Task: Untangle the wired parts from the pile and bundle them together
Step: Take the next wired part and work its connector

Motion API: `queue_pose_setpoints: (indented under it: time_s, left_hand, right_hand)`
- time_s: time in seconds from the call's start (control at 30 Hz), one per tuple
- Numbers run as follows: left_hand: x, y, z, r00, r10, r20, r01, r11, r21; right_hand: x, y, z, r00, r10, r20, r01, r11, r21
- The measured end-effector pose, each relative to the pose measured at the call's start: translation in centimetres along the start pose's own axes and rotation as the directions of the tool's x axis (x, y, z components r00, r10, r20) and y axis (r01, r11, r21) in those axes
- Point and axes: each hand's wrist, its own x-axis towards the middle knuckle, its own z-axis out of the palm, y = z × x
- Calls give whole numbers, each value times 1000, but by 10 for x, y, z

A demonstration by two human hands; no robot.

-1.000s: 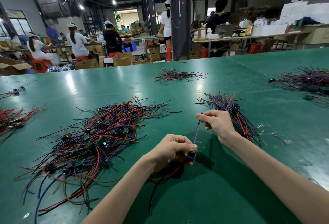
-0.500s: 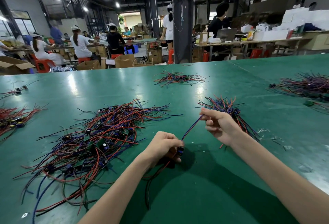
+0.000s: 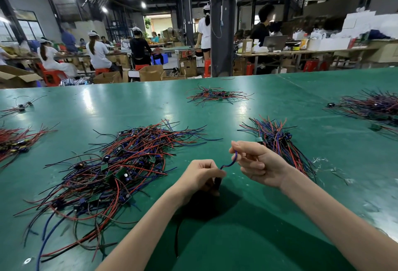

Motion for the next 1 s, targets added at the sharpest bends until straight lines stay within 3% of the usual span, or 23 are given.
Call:
queue_pose_setpoints:
  time_s: [0.23, 0.47, 0.57, 0.63, 0.7, 0.8, 0.87, 1.0]
  left_hand:
    - [-2, 2, -1, 1000, 10, -23, -12, 995, -104]
    - [-5, 2, 2, 999, 32, -22, -34, 995, -97]
    - [-5, 1, 0, 1000, 28, 10, -27, 995, -99]
    - [-6, 1, 0, 997, 34, 66, -28, 995, -97]
    - [-8, 1, 2, 988, 54, 148, -38, 994, -106]
    - [-12, 1, 8, 966, 101, 239, -85, 994, -73]
    - [-16, 2, 12, 953, 158, 259, -150, 987, -51]
    - [-20, 5, 11, 936, 316, 154, -325, 945, 40]
  right_hand:
    - [-1, -5, -7, 999, -36, 11, 36, 999, -12]
    - [-6, -4, -10, 991, 40, 127, -14, 979, -205]
    - [0, -6, -10, 989, -126, -73, 119, 988, -96]
    - [6, -9, -17, 907, -274, -320, 268, 961, -63]
    - [9, -8, -26, 788, -374, -488, 327, 927, -183]
    - [15, 4, -31, 687, -482, -544, 273, 865, -422]
    - [19, 11, -31, 666, -564, -488, 242, 782, -574]
    - [27, 20, -34, 716, -603, -352, 187, 651, -735]
